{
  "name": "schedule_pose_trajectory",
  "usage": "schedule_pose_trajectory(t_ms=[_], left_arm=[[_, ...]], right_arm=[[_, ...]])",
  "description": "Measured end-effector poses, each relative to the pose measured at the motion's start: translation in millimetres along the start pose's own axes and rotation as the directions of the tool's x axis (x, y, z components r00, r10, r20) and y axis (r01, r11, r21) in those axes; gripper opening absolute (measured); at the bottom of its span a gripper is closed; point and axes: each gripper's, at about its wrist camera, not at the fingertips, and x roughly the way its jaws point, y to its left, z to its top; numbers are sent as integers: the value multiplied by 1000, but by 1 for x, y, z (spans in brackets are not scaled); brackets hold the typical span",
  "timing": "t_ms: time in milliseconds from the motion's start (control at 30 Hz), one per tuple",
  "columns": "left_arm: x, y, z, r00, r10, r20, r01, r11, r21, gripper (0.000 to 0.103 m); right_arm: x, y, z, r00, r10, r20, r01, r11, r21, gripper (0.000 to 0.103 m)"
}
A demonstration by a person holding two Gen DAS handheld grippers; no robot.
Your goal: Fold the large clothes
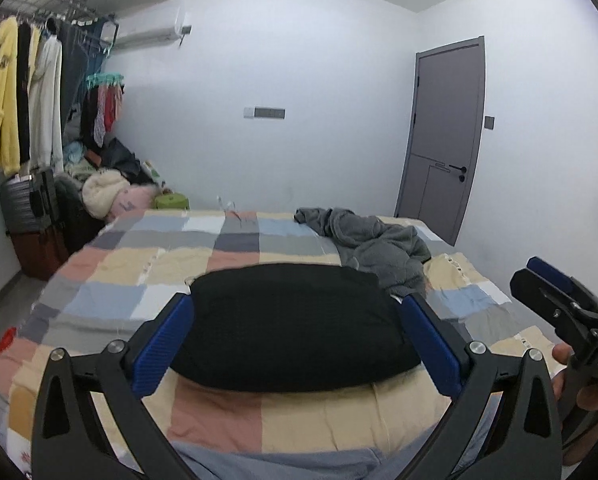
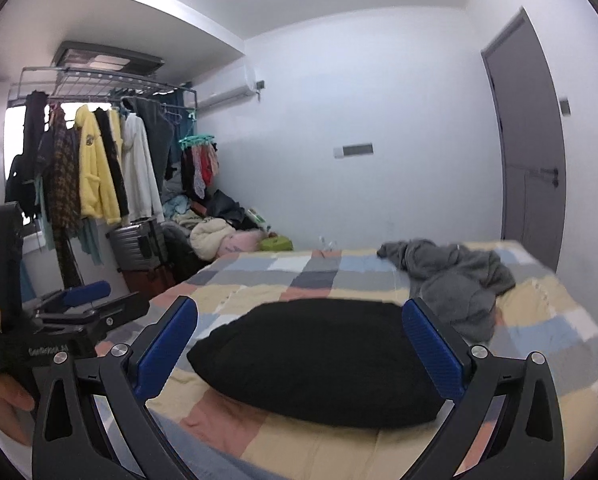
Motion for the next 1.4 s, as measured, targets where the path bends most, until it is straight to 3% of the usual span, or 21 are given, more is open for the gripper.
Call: schedule_pose_trajectory(t_ms=[133,367,567,1133,1400], left_arm=[[16,6,-17,998,1,-61,-3,999,-38,103],[28,15,-37,992,25,-123,-35,996,-80,103],[26,8,-35,989,63,-135,-70,997,-45,103],[22,0,-36,985,77,-152,-80,997,-12,103],[28,1,-38,983,50,-175,-58,997,-42,103]], right_arm=[[8,-5,-19,994,-83,-66,82,996,-30,103],[13,-14,-46,983,-102,-152,101,995,-10,103],[12,-6,-45,979,-122,-162,120,993,-23,103],[15,-5,-48,980,-132,-148,134,991,10,103],[16,-11,-51,974,-155,-166,158,987,4,103]])
